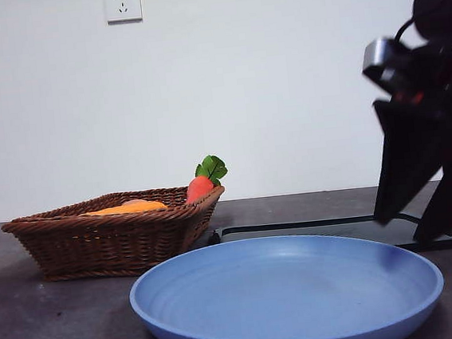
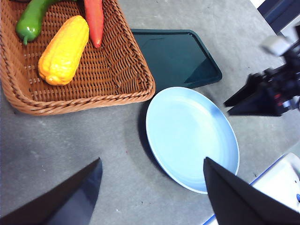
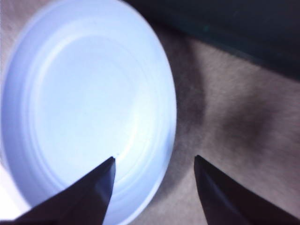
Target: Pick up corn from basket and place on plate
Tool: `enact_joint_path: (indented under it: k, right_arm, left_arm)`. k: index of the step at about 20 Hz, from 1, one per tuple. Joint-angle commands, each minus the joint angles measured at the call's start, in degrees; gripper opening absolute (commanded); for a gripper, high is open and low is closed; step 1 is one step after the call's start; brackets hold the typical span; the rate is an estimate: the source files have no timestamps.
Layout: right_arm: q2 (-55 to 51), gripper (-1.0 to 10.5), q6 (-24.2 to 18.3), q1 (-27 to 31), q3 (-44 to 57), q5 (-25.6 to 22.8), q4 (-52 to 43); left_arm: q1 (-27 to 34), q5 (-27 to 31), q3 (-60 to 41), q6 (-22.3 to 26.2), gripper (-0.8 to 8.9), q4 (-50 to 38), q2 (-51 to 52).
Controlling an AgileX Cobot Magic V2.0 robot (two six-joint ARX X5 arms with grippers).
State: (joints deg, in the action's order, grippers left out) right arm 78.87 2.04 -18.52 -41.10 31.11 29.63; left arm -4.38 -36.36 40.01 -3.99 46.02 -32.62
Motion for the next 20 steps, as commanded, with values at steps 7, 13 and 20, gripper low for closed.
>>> enact_joint_path:
  k: [7, 13, 20]
  right_arm:
    - [7.0, 1.2, 0.8, -3.2, -1.0, -0.1, -2.8]
    - [7.0, 0.0, 3.0, -3.4, -1.0, -3.0, -2.6]
    - [-0.9, 0.0, 5.0, -3.3, -1.0, -2.4, 2.3]
  left_arm:
    - [-0.1, -0.3, 0.9, -0.1, 3.52, -0.8, -0.3]
    - [-0.1, -0.2, 0.9, -0.1, 3.52, -2.1, -0.5]
    - [-1.2, 2.4, 0.9, 0.0, 3.52, -8.2, -6.8]
